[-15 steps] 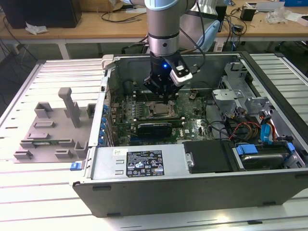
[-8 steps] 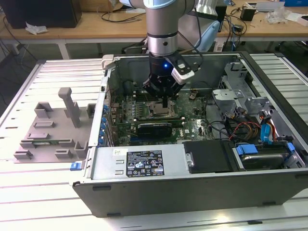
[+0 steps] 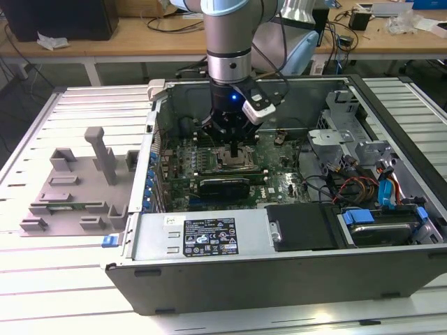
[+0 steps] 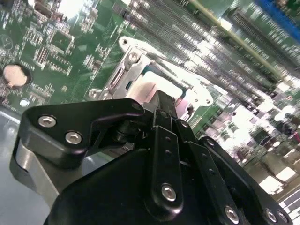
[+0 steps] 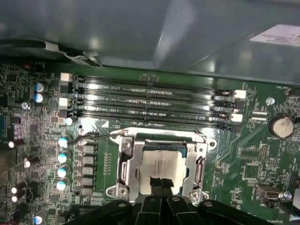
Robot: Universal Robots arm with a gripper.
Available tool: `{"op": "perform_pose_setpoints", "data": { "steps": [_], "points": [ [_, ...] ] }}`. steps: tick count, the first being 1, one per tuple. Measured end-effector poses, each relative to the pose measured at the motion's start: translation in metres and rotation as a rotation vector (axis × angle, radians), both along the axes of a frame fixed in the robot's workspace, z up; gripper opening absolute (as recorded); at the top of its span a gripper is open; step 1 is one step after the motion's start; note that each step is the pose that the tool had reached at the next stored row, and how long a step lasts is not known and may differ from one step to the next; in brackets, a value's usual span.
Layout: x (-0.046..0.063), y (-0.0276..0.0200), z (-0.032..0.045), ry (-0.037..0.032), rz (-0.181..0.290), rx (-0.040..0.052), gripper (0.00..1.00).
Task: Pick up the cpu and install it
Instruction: 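Close the cpu cover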
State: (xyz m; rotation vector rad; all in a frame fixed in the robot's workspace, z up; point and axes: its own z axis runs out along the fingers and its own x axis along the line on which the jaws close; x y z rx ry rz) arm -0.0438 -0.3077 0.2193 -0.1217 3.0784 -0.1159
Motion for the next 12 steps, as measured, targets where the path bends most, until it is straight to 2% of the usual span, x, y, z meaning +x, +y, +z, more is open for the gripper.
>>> {"op": "perform_pose_setpoints", "data": {
  "steps": [1,4,8,12],
  "points": [
    [0.000,-0.0011,-0.0003,-0.0001,0.000,0.0228,0.11],
    [0.000,-0.0011,-0.0005,-0.0001,0.000,0.0237,0.11],
    [-0.013,-0.0011,-0.0021,-0.0061,0.000,0.0250,0.11],
    [-0.019,-0.0011,-0.0085,-0.0064,0.000,0.0250,0.11]
  ]
}}
